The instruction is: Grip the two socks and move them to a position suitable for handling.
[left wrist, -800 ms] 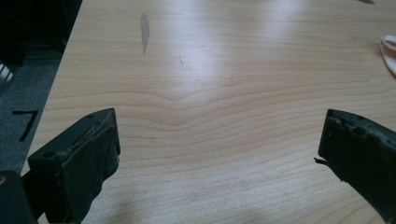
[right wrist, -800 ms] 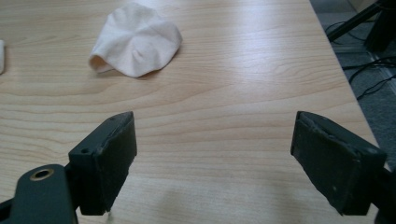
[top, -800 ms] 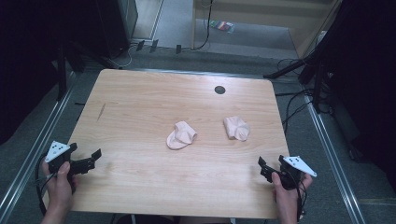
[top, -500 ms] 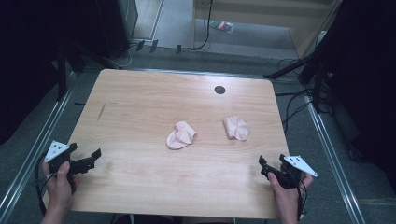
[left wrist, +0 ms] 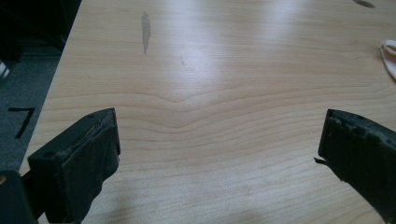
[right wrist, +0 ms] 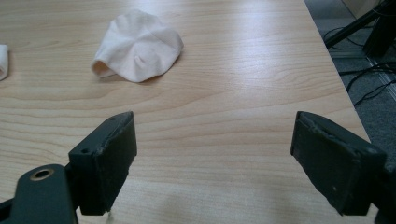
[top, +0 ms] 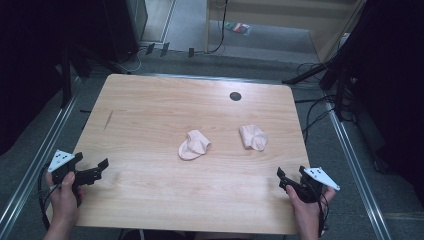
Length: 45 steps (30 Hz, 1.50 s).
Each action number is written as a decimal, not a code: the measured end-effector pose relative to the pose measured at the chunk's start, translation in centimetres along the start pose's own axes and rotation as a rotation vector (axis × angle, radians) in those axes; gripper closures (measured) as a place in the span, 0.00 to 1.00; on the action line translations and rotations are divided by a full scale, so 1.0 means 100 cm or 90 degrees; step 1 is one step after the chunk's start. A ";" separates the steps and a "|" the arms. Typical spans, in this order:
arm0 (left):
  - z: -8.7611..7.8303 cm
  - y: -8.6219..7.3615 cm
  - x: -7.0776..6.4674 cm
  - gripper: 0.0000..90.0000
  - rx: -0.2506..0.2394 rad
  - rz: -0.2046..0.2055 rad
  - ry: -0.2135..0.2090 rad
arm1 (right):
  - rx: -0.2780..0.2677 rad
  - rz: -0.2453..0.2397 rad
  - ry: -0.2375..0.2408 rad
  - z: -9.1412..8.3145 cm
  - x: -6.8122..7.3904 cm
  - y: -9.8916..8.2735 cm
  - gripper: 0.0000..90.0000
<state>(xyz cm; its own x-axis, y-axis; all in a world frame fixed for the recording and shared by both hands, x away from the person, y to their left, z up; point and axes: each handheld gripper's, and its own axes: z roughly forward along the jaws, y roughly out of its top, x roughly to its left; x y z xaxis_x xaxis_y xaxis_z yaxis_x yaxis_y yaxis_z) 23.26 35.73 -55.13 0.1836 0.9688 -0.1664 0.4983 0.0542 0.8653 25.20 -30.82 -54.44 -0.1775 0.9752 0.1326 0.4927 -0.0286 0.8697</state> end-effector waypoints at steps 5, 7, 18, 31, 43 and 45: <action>0.000 0.000 0.000 0.00 -0.002 0.002 0.002 | -0.002 0.007 0.009 -0.002 0.000 0.001 0.18; 0.000 0.000 0.000 0.00 -0.003 0.002 0.002 | -0.001 0.009 0.016 -0.002 0.001 0.002 0.19; -0.001 -0.001 0.000 0.00 -0.005 0.002 -0.005 | 0.006 -0.023 0.065 0.001 0.035 0.017 0.22; 0.000 0.000 0.000 0.00 -0.001 0.004 -0.005 | 0.007 -0.064 0.116 0.014 0.082 0.043 0.27; -0.001 0.000 0.001 0.00 -0.004 -0.005 -0.011 | 0.028 -0.086 0.186 0.039 0.137 0.053 0.29; -0.001 -0.001 0.001 0.00 -0.005 -0.005 -0.011 | 0.031 -0.089 0.198 0.044 0.146 0.054 0.29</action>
<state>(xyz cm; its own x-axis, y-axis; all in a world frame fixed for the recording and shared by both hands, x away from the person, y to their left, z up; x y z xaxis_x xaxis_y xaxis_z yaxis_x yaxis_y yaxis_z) 23.18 35.88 -55.15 0.1946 0.9638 -0.1822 0.4934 0.0644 0.8674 29.01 -15.77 -49.87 -0.4933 0.8552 0.1589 0.4841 0.1182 0.8670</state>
